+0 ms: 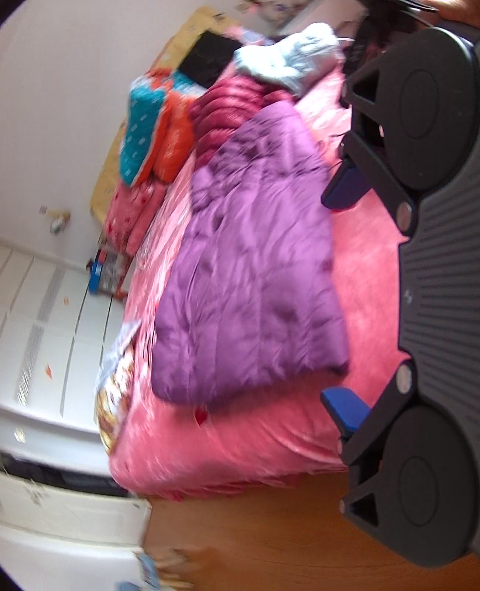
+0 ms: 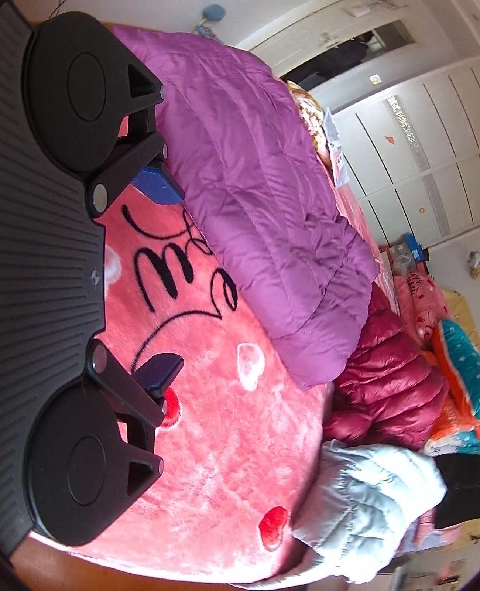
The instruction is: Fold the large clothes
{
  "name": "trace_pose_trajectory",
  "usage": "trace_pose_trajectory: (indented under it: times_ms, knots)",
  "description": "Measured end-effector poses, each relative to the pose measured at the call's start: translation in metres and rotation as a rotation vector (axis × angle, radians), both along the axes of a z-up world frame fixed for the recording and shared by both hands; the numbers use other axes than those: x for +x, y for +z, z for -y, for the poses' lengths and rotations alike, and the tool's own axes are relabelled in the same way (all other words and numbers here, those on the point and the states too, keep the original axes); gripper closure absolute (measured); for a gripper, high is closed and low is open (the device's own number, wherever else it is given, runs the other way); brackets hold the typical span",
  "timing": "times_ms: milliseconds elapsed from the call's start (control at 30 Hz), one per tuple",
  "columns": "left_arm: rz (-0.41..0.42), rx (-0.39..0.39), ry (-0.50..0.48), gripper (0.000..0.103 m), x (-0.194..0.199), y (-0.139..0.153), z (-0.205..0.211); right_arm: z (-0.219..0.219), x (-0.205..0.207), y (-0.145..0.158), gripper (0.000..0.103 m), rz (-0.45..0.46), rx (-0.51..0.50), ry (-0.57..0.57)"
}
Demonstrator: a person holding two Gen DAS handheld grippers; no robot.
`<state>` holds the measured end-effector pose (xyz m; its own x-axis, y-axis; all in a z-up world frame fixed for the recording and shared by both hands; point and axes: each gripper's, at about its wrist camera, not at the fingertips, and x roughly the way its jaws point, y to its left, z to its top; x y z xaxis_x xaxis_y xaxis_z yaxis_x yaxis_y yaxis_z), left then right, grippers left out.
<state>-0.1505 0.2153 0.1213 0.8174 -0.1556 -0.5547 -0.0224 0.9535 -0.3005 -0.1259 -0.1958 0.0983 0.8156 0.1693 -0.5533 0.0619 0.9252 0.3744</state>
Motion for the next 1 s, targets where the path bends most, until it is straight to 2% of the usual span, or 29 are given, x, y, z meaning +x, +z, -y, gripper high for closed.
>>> trace_pose_trajectory:
  times_ms: [167, 267, 367, 500, 633, 833, 1000]
  knots:
    - [-0.021, -0.153, 0.045, 0.001, 0.043, -0.002, -0.033, 0.040, 0.036, -0.015, 0.000, 0.002, 0.160, 0.002]
    - [-0.033, -0.266, 0.016, 0.001, 0.077, -0.004, -0.051, 0.072, 0.063, -0.013, 0.000, 0.032, 0.265, -0.008]
    - [-0.052, -0.343, -0.045, 0.001, 0.116, -0.010, -0.068, 0.106, 0.106, -0.007, 0.000, 0.053, 0.303, 0.019]
    - [-0.094, -0.379, -0.100, 0.001, 0.160, -0.023, -0.086, 0.133, 0.171, -0.002, 0.000, 0.029, 0.280, 0.076]
    - [-0.143, -0.417, -0.116, 0.001, 0.188, -0.040, -0.098, 0.142, 0.226, -0.016, 0.000, -0.045, 0.314, 0.142]
    - [-0.234, -0.422, -0.159, 0.001, 0.218, -0.052, -0.087, 0.117, 0.278, -0.033, 0.000, -0.161, 0.433, 0.267]
    - [-0.279, -0.500, -0.171, 0.001, 0.231, -0.061, -0.092, 0.101, 0.307, -0.041, 0.000, -0.251, 0.469, 0.333]
